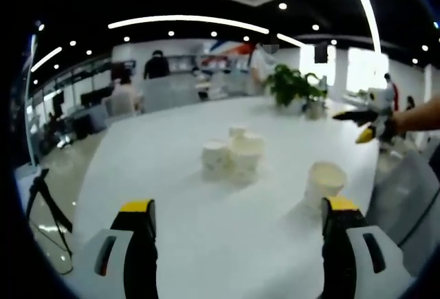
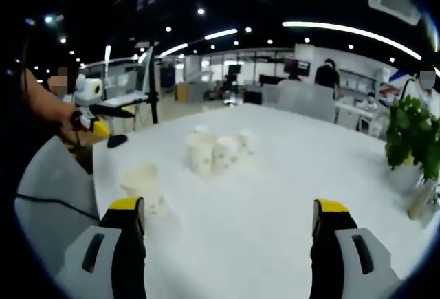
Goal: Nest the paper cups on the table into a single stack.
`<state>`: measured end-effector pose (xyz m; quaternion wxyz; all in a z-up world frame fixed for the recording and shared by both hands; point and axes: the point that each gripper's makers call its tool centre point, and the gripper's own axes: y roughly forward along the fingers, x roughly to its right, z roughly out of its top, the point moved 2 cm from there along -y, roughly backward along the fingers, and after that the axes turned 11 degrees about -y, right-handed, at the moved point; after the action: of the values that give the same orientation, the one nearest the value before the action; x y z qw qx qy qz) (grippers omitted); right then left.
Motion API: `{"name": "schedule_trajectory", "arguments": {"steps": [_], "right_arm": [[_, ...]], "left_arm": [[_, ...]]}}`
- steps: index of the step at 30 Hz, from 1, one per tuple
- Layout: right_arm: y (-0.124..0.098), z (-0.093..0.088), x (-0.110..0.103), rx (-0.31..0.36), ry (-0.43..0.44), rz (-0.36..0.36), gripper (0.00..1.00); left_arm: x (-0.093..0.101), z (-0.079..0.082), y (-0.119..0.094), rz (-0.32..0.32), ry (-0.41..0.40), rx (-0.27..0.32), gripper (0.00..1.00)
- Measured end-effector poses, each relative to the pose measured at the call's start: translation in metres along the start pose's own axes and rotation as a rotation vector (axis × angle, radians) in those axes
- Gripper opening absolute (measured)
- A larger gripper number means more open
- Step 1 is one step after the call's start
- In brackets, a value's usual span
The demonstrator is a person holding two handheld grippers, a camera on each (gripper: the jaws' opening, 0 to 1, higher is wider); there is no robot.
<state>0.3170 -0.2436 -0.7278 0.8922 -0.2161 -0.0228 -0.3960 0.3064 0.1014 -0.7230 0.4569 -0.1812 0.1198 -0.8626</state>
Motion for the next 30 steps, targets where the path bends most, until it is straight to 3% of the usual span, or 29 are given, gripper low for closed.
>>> {"name": "schedule_trajectory", "arguments": {"steps": [17, 26, 28, 30], "right_arm": [[-0.003, -0.008, 0.012, -0.014, 0.023, 0.000, 1.00], [-0.002, -0.003, 0.006, -0.001, 0.044, -0.007, 1.00], [-0.002, 0.001, 0.004, 0.005, 0.034, -0.003, 1.00], [-0.002, 0.005, 0.002, 0.010, 0.020, -0.001, 1.00]], "left_arm": [[-0.003, 0.003, 0.005, 0.010, -0.031, -0.010, 0.99], [0.001, 0.001, 0.024, -0.002, -0.087, 0.004, 0.98], [0.003, 0.000, 0.027, -0.005, -0.080, 0.008, 0.97], [0.008, -0.005, 0.032, -0.019, -0.022, -0.013, 0.96]]}}
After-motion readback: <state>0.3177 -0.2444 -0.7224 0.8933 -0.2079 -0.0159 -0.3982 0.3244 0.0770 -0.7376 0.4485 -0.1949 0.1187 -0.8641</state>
